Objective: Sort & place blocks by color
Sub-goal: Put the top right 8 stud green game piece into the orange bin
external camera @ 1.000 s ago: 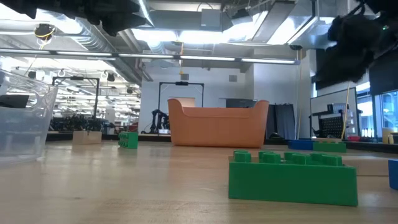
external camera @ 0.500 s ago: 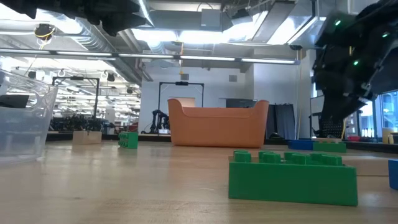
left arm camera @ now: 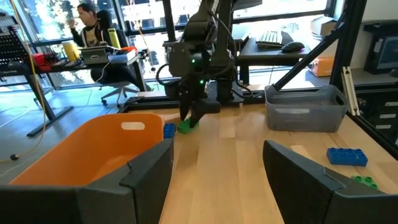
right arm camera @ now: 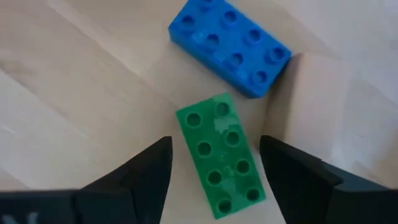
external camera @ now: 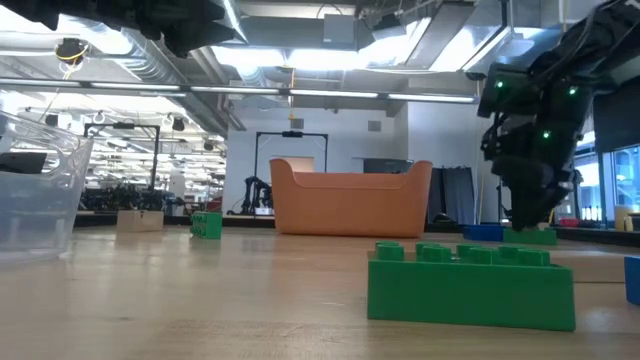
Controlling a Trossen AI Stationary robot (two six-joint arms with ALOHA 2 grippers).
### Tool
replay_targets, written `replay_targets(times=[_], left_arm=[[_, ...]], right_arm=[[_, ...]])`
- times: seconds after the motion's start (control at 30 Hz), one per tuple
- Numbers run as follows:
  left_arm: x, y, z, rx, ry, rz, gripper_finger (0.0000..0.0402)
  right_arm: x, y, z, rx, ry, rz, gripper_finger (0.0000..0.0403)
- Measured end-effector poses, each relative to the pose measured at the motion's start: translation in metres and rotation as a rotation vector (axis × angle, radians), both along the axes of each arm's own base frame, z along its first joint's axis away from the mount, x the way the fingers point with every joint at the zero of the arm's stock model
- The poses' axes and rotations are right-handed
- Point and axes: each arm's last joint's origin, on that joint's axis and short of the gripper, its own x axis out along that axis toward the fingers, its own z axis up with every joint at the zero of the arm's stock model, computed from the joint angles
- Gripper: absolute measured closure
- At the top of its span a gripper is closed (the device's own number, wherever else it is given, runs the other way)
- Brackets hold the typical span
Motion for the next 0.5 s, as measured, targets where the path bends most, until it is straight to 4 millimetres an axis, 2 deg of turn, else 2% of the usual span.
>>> replay_targets(times=[0.27,0.33,0.47,0.5], left_arm=[[0.000,0.000,0.000,0.000,0.000,0.000,0.0162],[0.000,0.000,0.000,0.000,0.000,0.000,0.0162],[0.000,0.000,0.000,-0.003,0.000,0.000,0.0162],[0.000,0.000,0.000,-0.003,0.000,0.000,0.0162]], right_arm=[[0.003,-0.001,-0.012,0.050,0.063,0.011,0.0168],[0.004,-0.001,-0.014,0.057,0.071,0.019,0.0190],[0.005,-0.001,-0.015,0.067,0.078,0.018,0.0266],[0.005,-0.001,-0.015,0.064,0.076,0.026,0.0263]])
